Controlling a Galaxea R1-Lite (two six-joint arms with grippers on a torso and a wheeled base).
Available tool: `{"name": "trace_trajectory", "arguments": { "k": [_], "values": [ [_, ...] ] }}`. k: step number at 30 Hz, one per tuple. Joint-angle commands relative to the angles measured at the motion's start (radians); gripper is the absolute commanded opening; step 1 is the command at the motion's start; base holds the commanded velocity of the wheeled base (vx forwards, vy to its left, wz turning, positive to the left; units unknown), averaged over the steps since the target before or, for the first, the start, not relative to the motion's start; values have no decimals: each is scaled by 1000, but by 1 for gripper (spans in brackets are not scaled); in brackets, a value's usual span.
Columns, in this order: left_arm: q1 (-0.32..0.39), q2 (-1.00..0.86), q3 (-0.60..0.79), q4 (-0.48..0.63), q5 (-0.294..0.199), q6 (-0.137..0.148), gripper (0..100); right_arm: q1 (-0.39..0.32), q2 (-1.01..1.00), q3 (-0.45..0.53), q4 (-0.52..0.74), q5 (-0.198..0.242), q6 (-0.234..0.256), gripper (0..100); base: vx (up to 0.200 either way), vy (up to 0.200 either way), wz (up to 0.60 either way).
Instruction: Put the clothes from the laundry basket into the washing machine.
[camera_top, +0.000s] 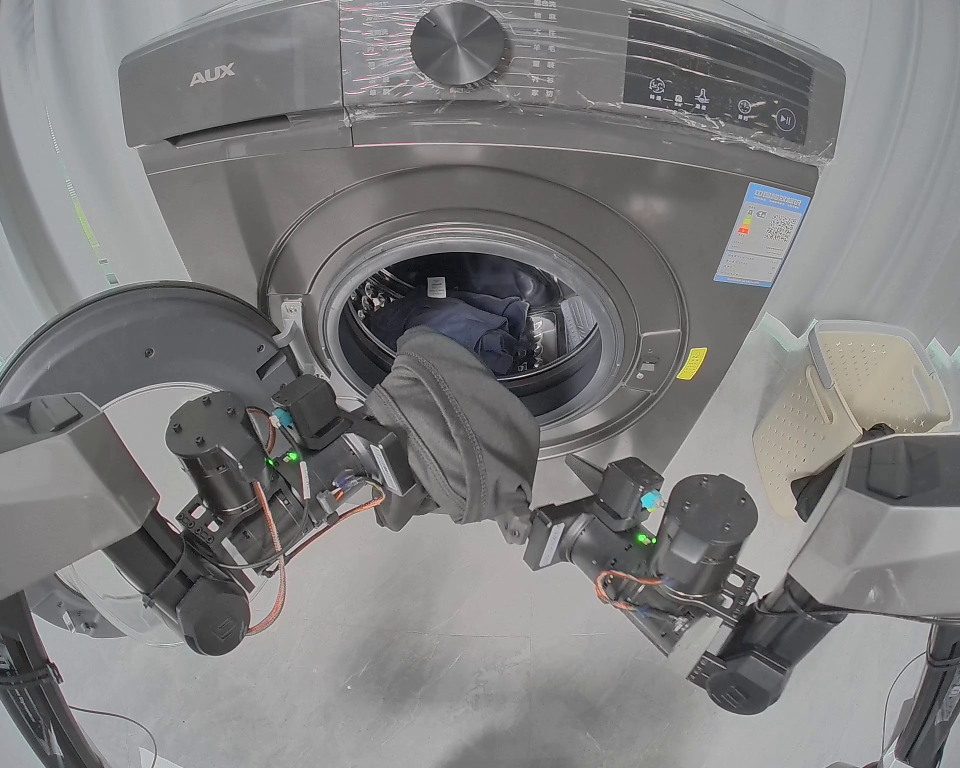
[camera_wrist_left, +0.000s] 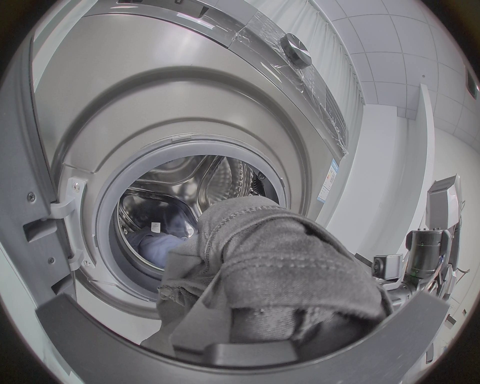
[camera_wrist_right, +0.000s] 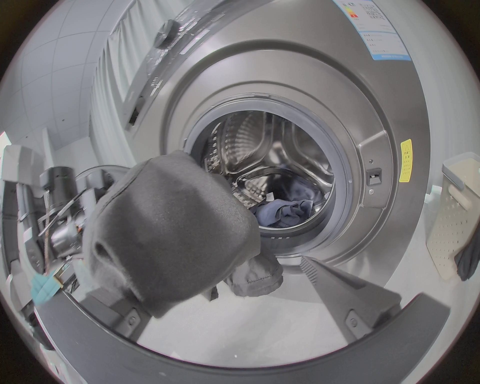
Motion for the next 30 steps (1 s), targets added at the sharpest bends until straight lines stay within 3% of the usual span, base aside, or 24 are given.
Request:
{"name": "trace_trajectory", "arguments": {
  "k": [1,4,8,10,11,12,13,15,22,26,30],
  "values": [
    [-3,-80,115,2,0,4,0,38,-187,246,-5,119,-73,100,0,0,0],
    [-25,-134,187,2,-1,13,0,59,-225,337,-5,185,-90,100,0,0,0],
    [-38,-177,253,4,-1,21,0,41,-222,423,-3,182,-94,100,0,0,0],
    [-29,-182,253,4,5,54,0,26,-215,459,-3,174,-90,100,0,0,0],
    [-29,-182,253,4,5,54,0,26,-215,459,-3,174,-90,100,0,0,0],
    [-19,-183,259,4,7,94,0,12,-201,475,-3,151,-88,100,0,0,0],
    [-6,-185,270,2,7,110,0,9,-198,475,-3,139,-86,100,0,0,0],
    [20,-197,290,2,5,125,0,6,-199,472,-5,124,-86,100,0,0,0],
    [14,-206,330,4,11,143,0,0,-195,472,-3,117,-82,100,0,0,0],
    [14,-198,324,4,11,130,0,4,-189,469,-3,116,-80,100,0,0,0],
    [11,-177,322,4,11,147,0,12,-189,469,-3,116,-80,100,200,0,0]
  ]
}}
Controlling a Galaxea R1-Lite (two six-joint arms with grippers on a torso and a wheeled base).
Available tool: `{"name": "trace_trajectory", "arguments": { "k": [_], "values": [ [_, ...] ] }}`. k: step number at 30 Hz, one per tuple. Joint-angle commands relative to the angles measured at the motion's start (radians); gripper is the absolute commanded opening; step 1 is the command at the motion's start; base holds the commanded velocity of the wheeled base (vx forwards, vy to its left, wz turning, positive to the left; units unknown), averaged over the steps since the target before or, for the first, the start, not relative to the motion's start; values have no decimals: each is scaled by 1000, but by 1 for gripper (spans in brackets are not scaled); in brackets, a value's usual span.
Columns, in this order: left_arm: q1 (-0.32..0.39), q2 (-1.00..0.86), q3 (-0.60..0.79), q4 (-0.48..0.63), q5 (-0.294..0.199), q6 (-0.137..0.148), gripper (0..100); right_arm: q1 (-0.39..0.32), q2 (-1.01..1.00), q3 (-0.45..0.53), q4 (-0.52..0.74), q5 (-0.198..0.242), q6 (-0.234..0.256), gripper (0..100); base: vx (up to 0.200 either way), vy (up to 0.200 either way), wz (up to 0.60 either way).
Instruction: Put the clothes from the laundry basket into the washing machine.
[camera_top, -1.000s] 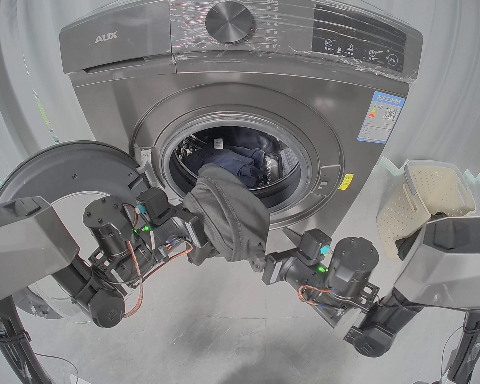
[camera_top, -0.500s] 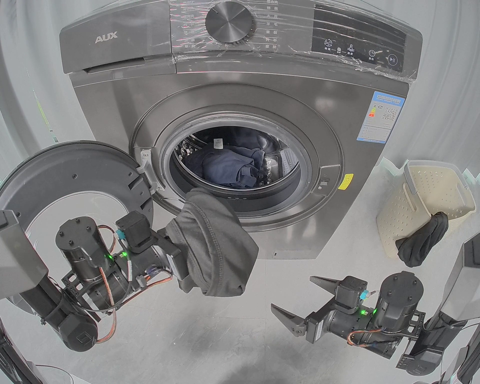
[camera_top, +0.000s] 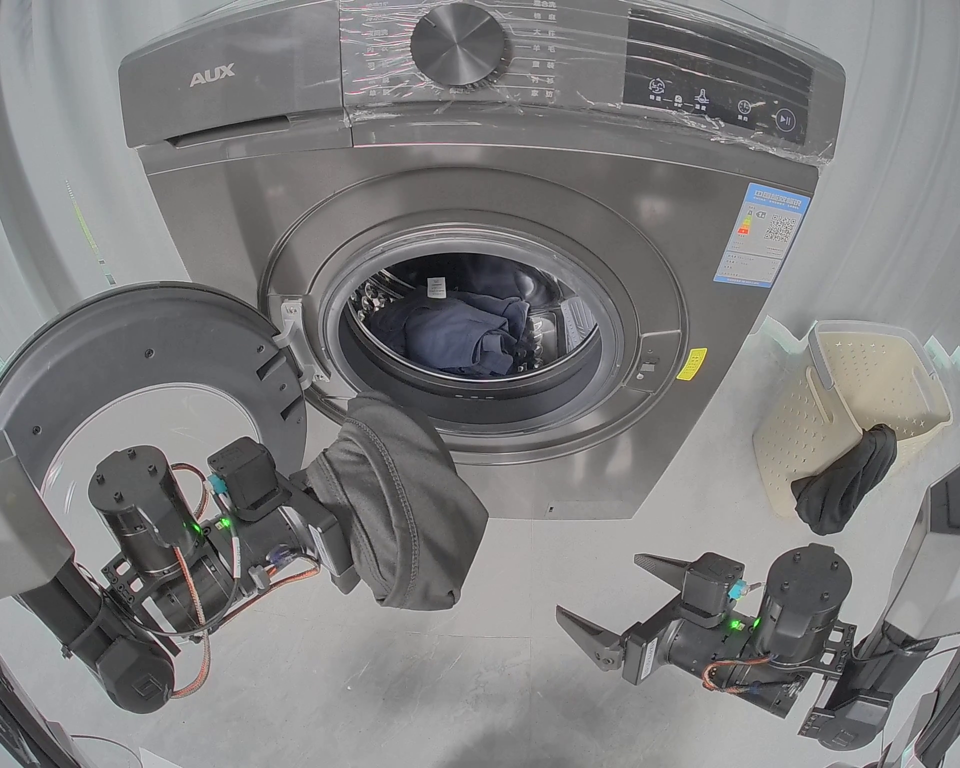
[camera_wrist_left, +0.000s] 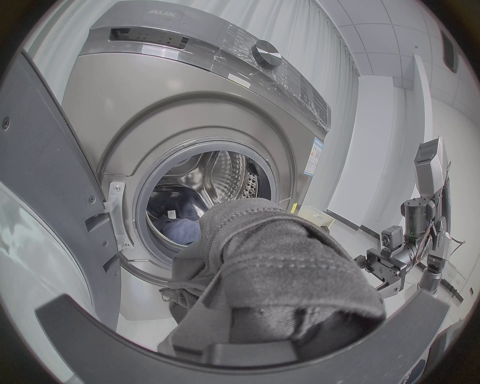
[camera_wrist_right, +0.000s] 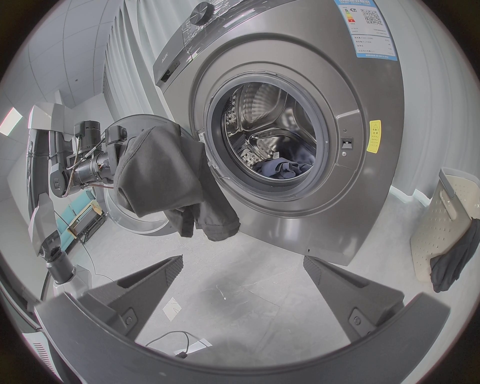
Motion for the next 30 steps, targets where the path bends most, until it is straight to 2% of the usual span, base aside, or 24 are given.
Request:
{"name": "trace_trajectory", "arguments": {
  "k": [1,17,21,24,27,30],
  "values": [
    [-3,19,-4,-1,1,3,0,8,5,-1,-1,0,1,100,200,0,0],
    [-18,59,-29,-1,2,1,0,29,7,22,4,3,7,100,200,0,0],
    [-33,73,-27,-1,5,3,0,72,-1,79,1,7,8,100,0,0,0],
    [-75,84,-23,-3,39,-2,0,130,-15,151,-1,12,7,100,0,0,0],
    [-116,114,-58,-3,99,-16,0,161,-22,164,-1,10,8,100,0,0,0],
    [-139,165,-102,-3,102,-34,0,167,-29,161,-2,10,8,100,0,0,0]
  ]
}}
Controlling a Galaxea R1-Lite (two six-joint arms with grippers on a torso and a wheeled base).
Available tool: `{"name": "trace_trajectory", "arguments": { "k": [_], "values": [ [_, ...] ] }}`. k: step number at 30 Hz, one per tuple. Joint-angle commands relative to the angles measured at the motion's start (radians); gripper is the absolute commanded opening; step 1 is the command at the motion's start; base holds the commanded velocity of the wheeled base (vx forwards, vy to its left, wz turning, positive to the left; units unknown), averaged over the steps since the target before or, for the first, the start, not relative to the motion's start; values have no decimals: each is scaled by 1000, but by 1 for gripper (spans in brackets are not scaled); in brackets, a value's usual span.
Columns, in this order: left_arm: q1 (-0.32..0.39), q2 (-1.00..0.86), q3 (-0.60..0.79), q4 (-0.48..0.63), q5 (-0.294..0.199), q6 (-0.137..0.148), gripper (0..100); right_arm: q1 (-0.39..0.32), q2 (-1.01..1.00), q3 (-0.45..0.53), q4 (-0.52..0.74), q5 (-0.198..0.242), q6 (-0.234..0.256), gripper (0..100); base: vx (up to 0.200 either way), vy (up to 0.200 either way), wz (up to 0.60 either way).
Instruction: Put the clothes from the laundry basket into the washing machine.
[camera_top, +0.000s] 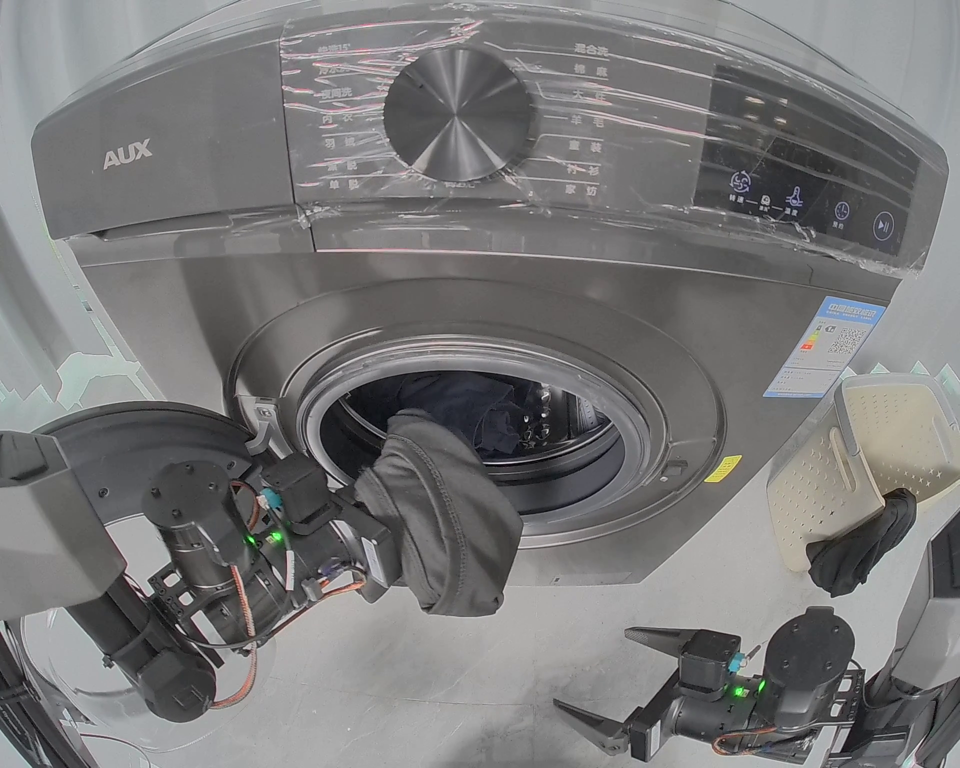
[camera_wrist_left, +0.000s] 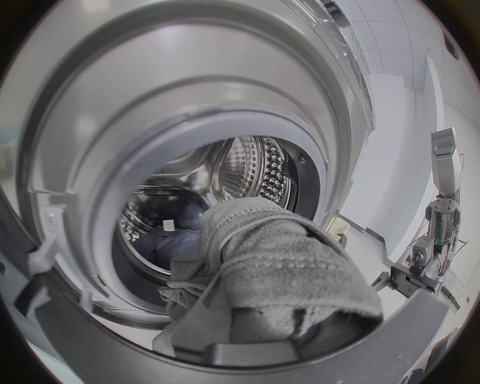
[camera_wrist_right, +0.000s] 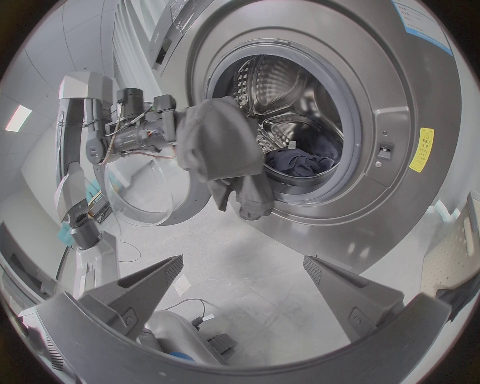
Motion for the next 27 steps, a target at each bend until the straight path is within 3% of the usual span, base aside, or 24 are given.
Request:
{"name": "trace_trajectory", "arguments": {
  "k": [1,6,9,10,11,12,22,27],
  "values": [
    [-46,96,-64,0,7,-20,0,29,-16,16,0,0,0,100,0,0,0],
    [-35,172,-158,0,-15,-28,0,29,-16,13,0,-3,0,100,0,0,0],
    [-35,209,-205,1,-28,-80,0,29,-16,11,-2,-3,0,100,0,0,0],
    [-35,211,-208,1,-28,-83,0,29,-16,10,-2,-3,0,100,0,0,0],
    [-42,241,-254,1,-27,-120,0,29,-16,10,-2,-1,0,100,0,0,0],
    [-42,254,-271,1,-27,-126,0,27,-14,10,-2,-1,0,100,0,0,0],
    [-32,405,-541,12,-7,-130,0,27,-8,5,-2,-3,0,100,0,0,0],
    [-14,468,-652,40,48,-129,0,29,-7,5,0,-3,2,100,0,0,0]
  ]
}}
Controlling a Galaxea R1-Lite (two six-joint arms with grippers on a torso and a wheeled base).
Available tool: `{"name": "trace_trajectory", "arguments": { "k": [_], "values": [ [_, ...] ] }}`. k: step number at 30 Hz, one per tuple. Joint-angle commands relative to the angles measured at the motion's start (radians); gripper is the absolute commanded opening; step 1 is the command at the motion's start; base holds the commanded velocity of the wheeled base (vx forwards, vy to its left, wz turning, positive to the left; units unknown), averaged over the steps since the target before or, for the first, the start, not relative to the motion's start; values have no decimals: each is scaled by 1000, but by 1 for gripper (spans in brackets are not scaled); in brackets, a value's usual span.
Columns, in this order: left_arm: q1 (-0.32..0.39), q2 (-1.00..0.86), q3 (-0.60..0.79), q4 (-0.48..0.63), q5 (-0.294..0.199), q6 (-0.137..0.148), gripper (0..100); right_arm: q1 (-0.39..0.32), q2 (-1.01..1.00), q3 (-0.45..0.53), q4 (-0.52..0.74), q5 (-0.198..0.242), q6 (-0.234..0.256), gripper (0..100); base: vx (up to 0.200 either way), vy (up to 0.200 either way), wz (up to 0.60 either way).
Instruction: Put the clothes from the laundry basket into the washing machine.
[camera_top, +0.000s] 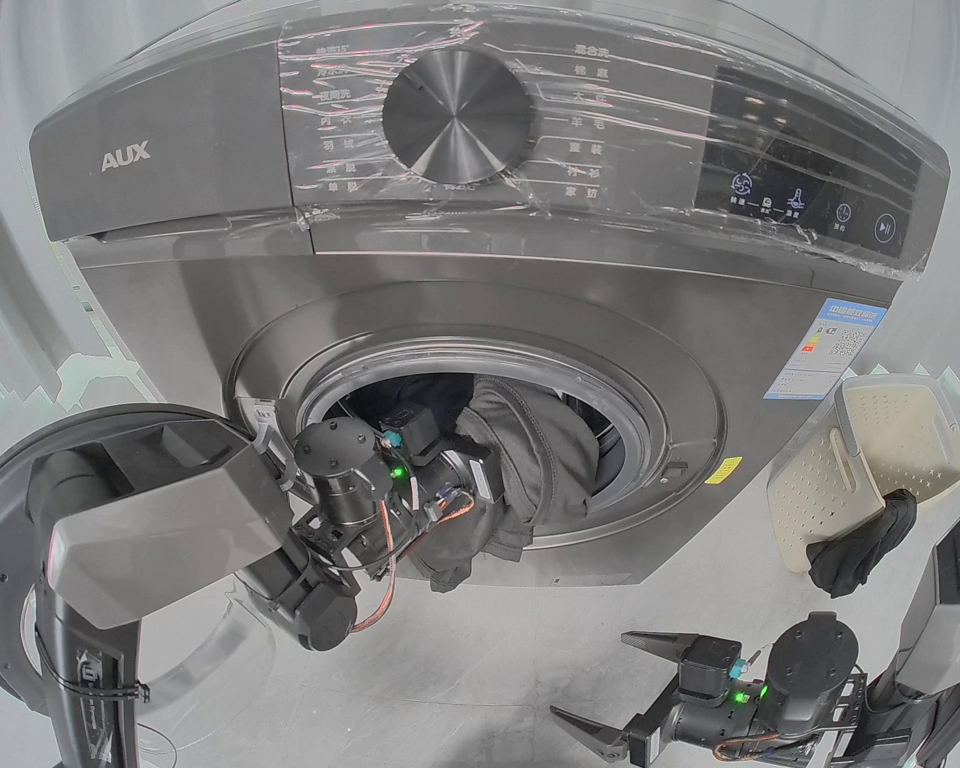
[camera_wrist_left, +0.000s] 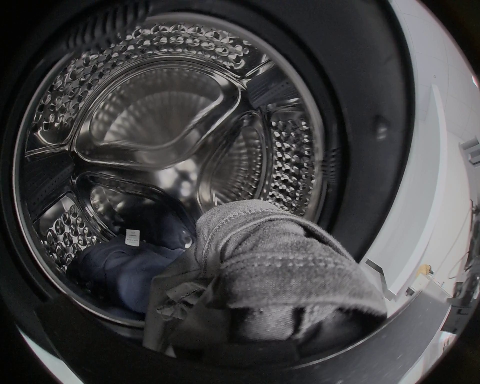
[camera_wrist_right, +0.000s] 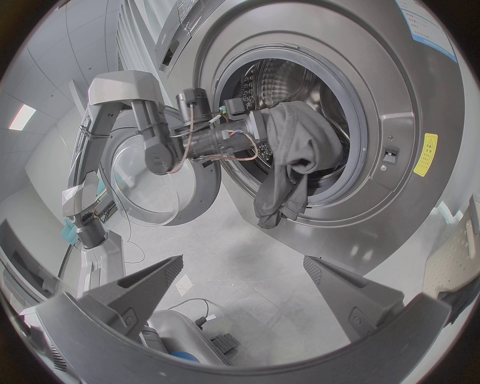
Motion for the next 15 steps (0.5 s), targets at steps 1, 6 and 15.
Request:
{"name": "trace_trajectory", "arguments": {
  "k": [1,6,15],
  "values": [
    [18,119,-139,35,52,0,0,2,7,-1,1,0,1,100,0,0,0],
    [18,157,-224,76,57,0,0,4,13,-4,0,0,1,100,0,0,0],
    [64,233,-483,264,100,0,0,4,20,-4,1,-5,1,100,0,0,0]
  ]
}}
